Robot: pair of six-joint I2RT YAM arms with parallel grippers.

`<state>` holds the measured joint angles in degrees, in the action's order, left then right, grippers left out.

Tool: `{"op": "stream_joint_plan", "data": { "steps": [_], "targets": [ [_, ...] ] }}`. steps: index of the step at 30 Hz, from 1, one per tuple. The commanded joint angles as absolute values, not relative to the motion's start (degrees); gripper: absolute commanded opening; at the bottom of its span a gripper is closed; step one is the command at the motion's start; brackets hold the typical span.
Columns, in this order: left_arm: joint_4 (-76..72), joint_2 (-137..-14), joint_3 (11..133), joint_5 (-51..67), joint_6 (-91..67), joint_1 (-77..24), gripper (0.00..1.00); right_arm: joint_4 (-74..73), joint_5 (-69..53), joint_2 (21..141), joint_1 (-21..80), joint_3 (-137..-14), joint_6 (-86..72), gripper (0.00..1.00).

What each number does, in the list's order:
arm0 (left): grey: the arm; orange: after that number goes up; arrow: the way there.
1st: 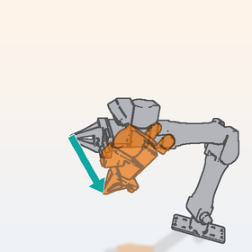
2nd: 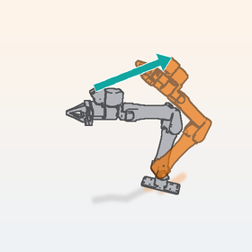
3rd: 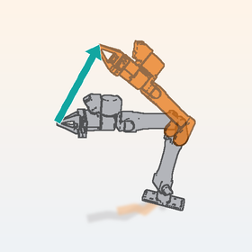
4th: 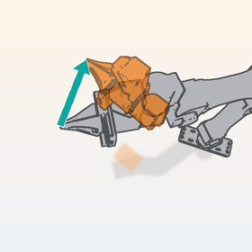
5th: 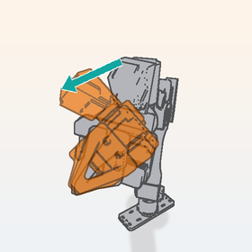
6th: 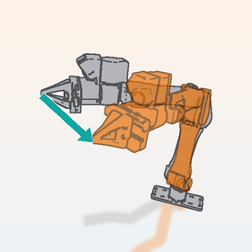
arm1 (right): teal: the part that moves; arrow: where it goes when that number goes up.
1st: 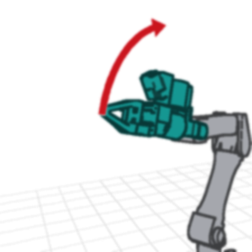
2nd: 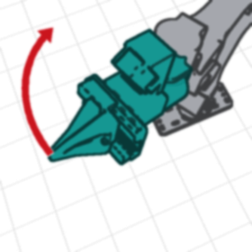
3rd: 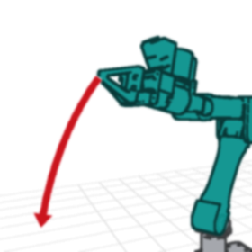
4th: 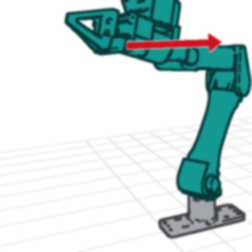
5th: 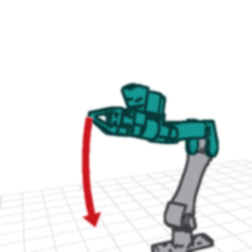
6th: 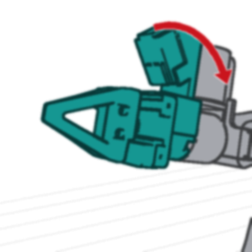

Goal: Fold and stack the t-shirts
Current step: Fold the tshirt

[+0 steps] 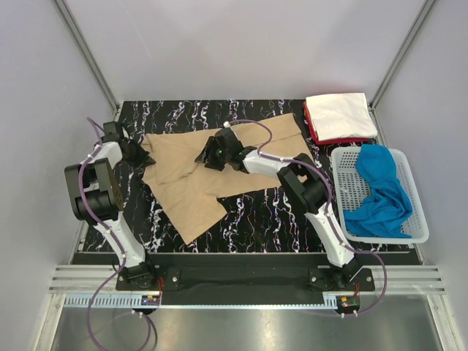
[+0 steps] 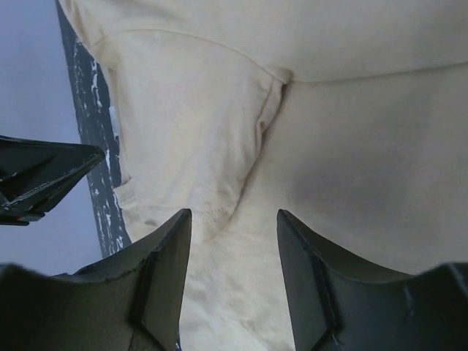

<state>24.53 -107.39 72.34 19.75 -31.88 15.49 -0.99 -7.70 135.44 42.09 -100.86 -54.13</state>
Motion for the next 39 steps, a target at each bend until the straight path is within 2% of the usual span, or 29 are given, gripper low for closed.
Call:
{"op": "stream_joint_plan", "data": {
  "steps": [1,11,15,16,21,30,39],
  "targets": [
    [24.34,-108.36,72.77,21.09,-29.8,15.56,0.12,6.94,-10.98,137.72,43.42,-102.47,-56.25,0.57],
    [26.19,-110.92,73.48,17.14,-28.39,15.56,0.15,5.71,-9.93,141.68,44.65,-106.69,-56.25,0.56],
    [27.16,-111.27,74.7,15.03,-27.51,15.73,0.15,5.1,-10.72,142.47,44.56,-108.54,-55.81,0.4],
    [27.25,-111.7,75.06,14.07,-27.51,15.82,0.15,4.92,-10.55,142.21,44.56,-108.46,-55.38,0.32],
    [28.21,-113.29,76.2,12.48,-27.42,16.26,0.15,3.26,-8.18,138.09,44.47,-108.01,-50.46,0.16],
    [29.71,-114.7,77.52,10.02,-26.63,17.58,0.16,-12.28,-8.26,135.27,43.16,-113.56,-47.2,0.11],
    [29.97,-116.01,79.28,10.9,-26.63,17.67,0.17,-15.82,-9.66,132.89,40.61,-109.69,-44.92,0.06]
  ]
}}
